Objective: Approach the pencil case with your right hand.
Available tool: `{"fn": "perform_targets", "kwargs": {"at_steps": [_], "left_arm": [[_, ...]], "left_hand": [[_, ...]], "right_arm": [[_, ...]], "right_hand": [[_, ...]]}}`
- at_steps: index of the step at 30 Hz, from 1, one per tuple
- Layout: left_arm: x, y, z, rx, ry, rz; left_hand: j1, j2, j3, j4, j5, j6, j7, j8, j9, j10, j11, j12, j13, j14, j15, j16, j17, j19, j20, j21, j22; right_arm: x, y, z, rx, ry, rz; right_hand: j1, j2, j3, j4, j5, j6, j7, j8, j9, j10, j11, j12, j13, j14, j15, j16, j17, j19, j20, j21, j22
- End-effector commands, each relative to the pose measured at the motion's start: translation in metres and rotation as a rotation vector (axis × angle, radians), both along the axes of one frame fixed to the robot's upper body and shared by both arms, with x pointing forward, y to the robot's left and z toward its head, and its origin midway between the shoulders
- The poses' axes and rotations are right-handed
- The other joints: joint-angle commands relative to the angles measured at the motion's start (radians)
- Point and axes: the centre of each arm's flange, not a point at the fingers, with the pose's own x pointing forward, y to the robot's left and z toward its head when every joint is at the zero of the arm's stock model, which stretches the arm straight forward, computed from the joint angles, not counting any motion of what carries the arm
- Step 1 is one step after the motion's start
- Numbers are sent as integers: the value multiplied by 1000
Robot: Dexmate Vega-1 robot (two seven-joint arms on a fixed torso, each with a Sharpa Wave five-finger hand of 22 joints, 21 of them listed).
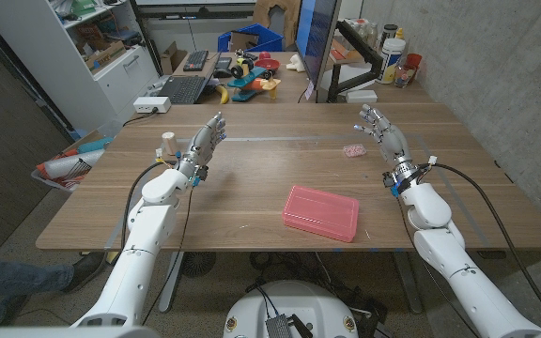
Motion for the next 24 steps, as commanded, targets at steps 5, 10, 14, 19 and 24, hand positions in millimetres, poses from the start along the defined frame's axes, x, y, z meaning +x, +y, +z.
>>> {"fn": "perform_targets", "kwargs": {"at_steps": [5, 10, 14, 19, 24], "left_arm": [[-1, 0, -1, 1, 0, 0], [-1, -1, -1, 2, 1, 0], [-1, -1, -1, 1, 4, -3], [1, 0, -2, 0, 10, -5], [2, 0, -3, 1, 13, -4]], "left_hand": [[2, 11, 2, -7, -3, 4, -3, 5, 4, 4, 2, 1, 0, -9, -1, 1, 3, -44, 9, -5, 5], [2, 12, 2, -7, -3, 5, -3, 5, 4, 4, 3, 0, 0, -9, -1, 1, 3, -43, 9, -7, 5], [2, 12, 2, -7, -3, 8, -2, 6, 4, 4, 4, 0, 0, -9, -2, 1, 3, -42, 9, -9, 6], [1, 13, 1, -8, -4, 8, -1, 5, 4, 5, 4, -1, 0, -9, -2, 1, 3, -41, 8, -11, 6], [1, 13, 1, -8, -4, 8, -2, 5, 4, 7, 2, -1, 0, -8, -2, 1, 3, -40, 9, -13, 6]], "right_arm": [[-8, 3, 2, -21, -34, -1], [-11, 4, 3, -23, -47, 0], [-12, 5, 3, -18, -58, -3], [-15, 6, 1, -19, -67, -5], [-17, 8, 0, -25, -74, -8]], "right_hand": [[8, 4, 1, -5, 5, 16, -3, 8, 1, 14, -6, -1, 0, 13, -2, -5, -2, 7, 3, -8, 2], [8, 5, -1, -7, 6, 28, -6, 11, 1, 27, -21, -2, 0, 18, -14, -7, -5, 10, 3, -17, 3], [9, 6, -1, -8, 7, 39, -13, 13, 1, 28, -32, -6, 0, 27, -23, -7, -8, 12, -3, -24, 3], [11, 8, 0, -11, 8, 47, -14, 14, 1, 34, -39, -8, -1, 37, -30, -6, -11, 15, -5, -31, 3], [13, 10, 1, -13, 10, 59, -19, 16, 1, 47, -44, -8, -1, 51, -35, -4, -14, 19, -5, -38, 3]]}}
